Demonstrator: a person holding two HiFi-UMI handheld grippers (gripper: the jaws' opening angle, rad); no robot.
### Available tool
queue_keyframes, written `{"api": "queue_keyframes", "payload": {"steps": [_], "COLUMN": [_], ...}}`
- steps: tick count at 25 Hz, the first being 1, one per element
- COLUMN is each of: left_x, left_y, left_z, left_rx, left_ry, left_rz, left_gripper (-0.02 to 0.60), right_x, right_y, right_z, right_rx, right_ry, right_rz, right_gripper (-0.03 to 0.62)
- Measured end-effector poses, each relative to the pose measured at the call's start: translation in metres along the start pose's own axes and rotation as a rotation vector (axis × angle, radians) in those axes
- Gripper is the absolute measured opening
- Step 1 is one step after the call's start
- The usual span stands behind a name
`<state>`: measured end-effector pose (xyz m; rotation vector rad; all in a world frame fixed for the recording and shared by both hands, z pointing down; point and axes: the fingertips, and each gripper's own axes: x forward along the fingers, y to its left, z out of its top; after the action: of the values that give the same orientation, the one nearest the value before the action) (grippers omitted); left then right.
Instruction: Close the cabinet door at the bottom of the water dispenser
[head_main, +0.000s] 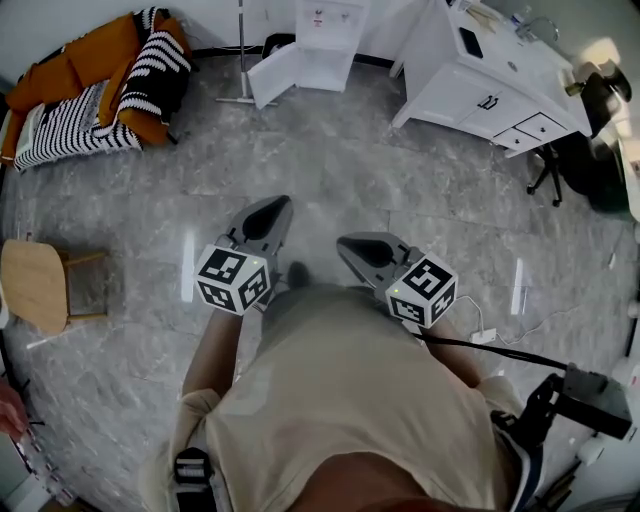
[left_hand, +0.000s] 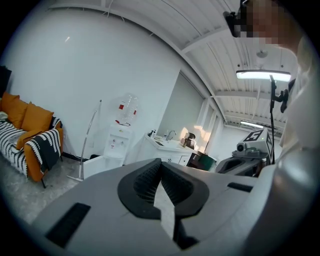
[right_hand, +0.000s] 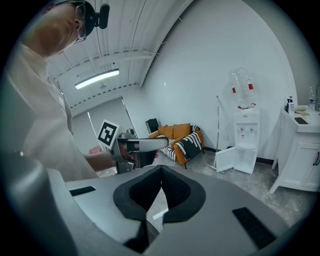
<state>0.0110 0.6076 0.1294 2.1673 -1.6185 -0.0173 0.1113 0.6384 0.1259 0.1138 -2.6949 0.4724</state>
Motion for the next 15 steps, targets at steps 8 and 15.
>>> {"api": "queue_keyframes", "payload": {"steps": [8,15], "left_x": [-0.021,-0.025], "left_y": [0.041,0.046], "left_z": [0.000,0.001], "left_rx": [0.018,0.044], "left_ry": [-0.003,0.011], "left_rz": [0.066,0.101], "left_gripper": [-0.011,-0.011], "right_x": [0.034,0.049], "right_y": [0.013,0.012], "right_z": [0.004,0.007], "right_rx": [-0.017,-0.004], "right_ry": [0.045,0.049], "right_rz": [0.008,0.058], "right_gripper": [0.014,0.014]}}
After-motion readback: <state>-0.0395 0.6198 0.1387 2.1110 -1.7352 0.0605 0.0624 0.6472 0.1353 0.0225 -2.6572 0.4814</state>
